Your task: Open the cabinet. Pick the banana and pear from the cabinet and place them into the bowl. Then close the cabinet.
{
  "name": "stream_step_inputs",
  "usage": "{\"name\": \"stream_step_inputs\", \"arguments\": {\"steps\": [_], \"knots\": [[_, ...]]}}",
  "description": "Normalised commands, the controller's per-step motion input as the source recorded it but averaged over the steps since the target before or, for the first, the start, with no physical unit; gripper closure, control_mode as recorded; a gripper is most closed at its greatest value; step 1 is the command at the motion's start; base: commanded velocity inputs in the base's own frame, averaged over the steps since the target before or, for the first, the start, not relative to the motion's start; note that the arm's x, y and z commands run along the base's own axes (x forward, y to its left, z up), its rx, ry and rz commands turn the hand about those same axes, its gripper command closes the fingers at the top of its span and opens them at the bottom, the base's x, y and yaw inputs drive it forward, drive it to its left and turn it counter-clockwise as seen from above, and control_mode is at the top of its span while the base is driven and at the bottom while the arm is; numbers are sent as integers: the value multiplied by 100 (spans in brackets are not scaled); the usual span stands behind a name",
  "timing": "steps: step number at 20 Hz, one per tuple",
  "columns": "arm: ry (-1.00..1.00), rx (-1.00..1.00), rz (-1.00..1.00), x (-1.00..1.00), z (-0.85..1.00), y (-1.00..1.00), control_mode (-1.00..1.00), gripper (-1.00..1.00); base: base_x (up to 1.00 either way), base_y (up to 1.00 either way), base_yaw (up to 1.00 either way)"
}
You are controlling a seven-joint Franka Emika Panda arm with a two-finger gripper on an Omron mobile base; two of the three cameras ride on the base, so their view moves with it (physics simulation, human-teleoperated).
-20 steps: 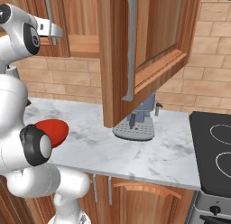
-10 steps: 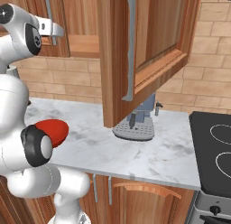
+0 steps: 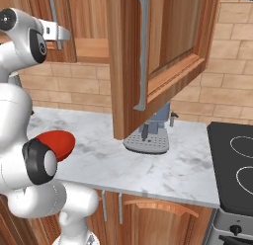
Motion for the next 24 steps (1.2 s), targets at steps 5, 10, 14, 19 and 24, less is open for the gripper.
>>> {"name": "stream_step_inputs", "arguments": {"steps": [5,10,14,19,24], "knots": [[-2,5,0,64,-34,-20,-100,100,0,0,0],[0,6,0,66,-23,-35,-100,100,0,0,0],[0,7,0,76,-27,-40,-100,100,0,0,0],[0,6,0,77,-29,-44,-100,100,0,0,0],[0,5,0,67,-25,-63,-100,100,0,0,0]]}}
